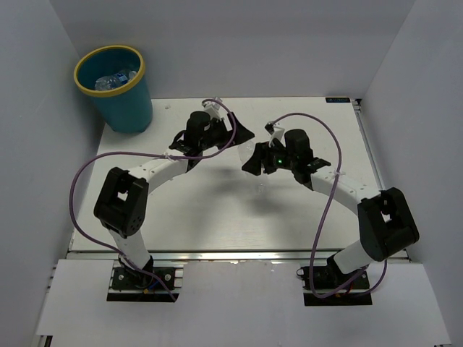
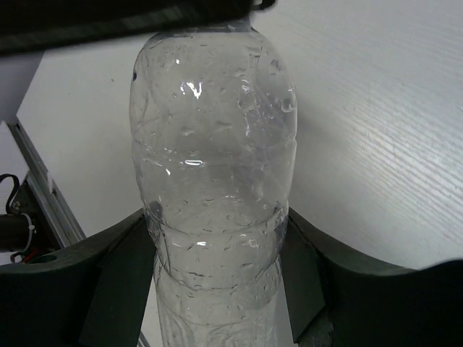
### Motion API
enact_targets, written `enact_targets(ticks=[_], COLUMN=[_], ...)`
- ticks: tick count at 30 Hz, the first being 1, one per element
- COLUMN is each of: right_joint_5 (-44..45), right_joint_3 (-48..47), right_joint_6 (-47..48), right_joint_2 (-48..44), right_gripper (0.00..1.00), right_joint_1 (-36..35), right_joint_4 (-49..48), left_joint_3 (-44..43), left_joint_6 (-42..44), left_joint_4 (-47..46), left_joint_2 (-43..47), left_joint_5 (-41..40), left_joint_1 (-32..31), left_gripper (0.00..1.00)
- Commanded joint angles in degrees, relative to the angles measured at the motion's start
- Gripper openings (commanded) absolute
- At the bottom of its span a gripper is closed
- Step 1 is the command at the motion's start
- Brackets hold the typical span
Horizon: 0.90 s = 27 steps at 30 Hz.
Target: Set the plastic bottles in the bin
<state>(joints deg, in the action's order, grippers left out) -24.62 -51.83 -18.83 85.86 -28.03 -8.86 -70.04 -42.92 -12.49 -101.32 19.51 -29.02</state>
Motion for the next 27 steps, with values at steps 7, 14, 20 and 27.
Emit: enact_targets(ticks=[7,14,20,27], right_joint_5=[-0.79,0.72,5.72,15.47], right_joint_3=[-5.03,-5.91,-5.21,-2.14], right_joint_6=[0.73,0.37,0.81,2.21], right_joint_2=[1.32,-0.07,-8.41,-15.99], right_gripper=[0.25,0.89,0.89,0.89], right_joint_1=[-1.15,-1.15,-0.97,-0.80], right_joint_4=[-3.18,0.42,5.08,10.69], left_joint_3=[-0.27,-4.91,-18.44,-37.17], left_joint_6=[0.37,6.42,9.08,13.11], left_joint_4=[-0.35,7.89,16.53,19.09], left_joint_2=[1.21,2.97,0.60,0.07], left_joint_5=[-1.21,-10.60,-16.44,-27.84], left_joint_1=[-1.22,-1.13,8.34,24.60], left_gripper=[0.23,0.00,0.00,0.00])
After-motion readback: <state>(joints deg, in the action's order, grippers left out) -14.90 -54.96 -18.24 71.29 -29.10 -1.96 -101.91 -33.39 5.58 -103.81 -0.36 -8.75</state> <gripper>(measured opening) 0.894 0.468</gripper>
